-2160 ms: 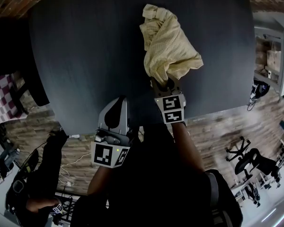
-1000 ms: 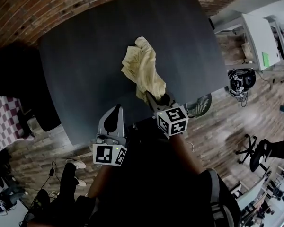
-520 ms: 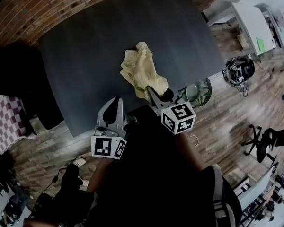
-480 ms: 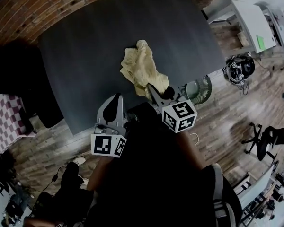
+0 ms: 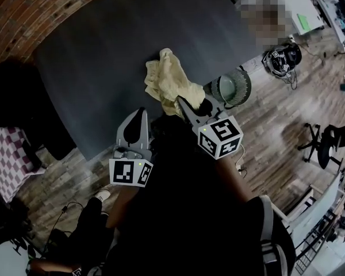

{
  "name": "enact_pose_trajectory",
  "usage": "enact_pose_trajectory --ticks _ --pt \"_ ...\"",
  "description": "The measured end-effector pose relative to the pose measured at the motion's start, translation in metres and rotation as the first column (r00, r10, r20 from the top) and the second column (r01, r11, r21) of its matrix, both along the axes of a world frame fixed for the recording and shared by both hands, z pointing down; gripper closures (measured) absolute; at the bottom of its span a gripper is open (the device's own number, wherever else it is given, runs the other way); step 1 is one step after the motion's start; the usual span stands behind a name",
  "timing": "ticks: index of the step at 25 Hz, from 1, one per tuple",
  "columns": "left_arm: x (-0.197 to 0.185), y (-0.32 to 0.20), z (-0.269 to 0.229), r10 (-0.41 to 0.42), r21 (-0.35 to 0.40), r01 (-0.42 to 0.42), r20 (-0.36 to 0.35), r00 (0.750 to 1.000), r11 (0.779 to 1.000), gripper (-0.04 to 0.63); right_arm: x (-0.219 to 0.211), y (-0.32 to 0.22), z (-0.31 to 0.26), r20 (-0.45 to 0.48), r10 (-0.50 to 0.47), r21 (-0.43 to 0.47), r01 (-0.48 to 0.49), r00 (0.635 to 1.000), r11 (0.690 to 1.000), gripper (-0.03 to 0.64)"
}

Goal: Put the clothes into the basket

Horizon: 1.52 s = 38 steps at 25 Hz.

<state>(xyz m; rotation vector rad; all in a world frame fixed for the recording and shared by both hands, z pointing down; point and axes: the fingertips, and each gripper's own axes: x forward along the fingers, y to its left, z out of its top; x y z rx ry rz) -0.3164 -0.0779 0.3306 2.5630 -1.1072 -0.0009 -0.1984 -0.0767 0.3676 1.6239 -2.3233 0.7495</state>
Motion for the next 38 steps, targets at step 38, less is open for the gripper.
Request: enact_pose_trajectory --ticks 38 --pt "0.280 0.179 -0.013 0.455 0.031 -0.456 0.046 0.889 0.889 0.591 0.210 0.243 -0.031 0.027 0.333 0.075 -0.334 0.943 0.939 0.500"
